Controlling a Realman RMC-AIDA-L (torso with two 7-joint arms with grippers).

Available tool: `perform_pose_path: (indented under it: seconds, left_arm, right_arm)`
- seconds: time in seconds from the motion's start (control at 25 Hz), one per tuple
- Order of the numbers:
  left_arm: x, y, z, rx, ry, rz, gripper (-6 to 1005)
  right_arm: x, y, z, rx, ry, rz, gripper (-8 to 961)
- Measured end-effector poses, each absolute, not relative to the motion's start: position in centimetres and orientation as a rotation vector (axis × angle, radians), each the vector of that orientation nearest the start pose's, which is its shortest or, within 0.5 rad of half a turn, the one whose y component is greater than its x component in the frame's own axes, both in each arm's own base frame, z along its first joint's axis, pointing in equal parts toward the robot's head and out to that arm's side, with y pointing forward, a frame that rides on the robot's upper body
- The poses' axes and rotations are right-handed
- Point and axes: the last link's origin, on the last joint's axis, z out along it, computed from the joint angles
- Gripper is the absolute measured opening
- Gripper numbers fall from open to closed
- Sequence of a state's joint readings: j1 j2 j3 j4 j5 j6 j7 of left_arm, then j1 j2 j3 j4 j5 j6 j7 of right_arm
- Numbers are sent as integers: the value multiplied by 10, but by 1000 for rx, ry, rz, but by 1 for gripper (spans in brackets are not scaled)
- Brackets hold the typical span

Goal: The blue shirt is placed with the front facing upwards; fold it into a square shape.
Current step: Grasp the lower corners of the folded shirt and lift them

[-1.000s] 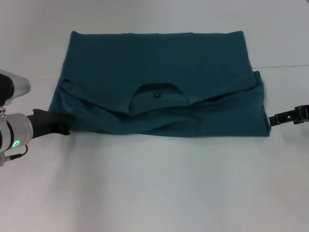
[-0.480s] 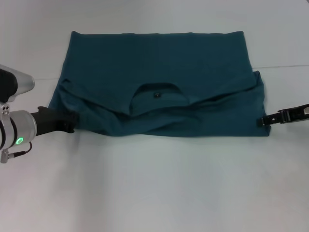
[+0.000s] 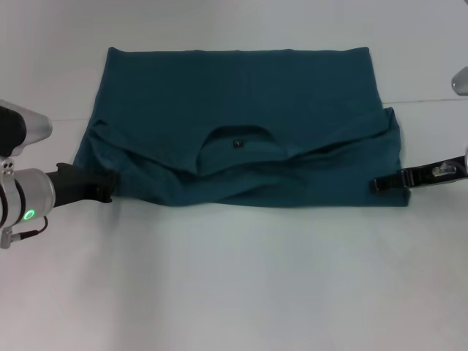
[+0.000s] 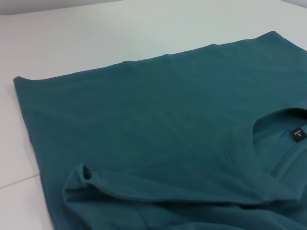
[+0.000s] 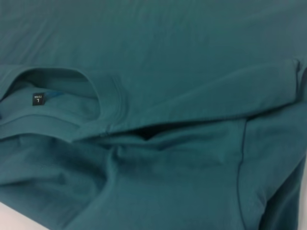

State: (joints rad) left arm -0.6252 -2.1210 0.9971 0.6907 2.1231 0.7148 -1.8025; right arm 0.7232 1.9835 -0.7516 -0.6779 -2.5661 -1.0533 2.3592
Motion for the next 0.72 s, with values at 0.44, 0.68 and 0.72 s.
perform_pose_path:
  seconds: [0.44,0.68,0.72]
  left_arm:
    - [-270,422,-18,-2225,-829,-180,43]
    - [-271,423,-16,-2222,-828,-180,43]
    - [-271,423,-15,-2222,-828,-181,43]
  right_arm:
    - [307,420,35,-2085,1380,21,725]
    - [308,419,35,-2103,1350,35,465]
    - [307,419,35,-2110,1345,53,416]
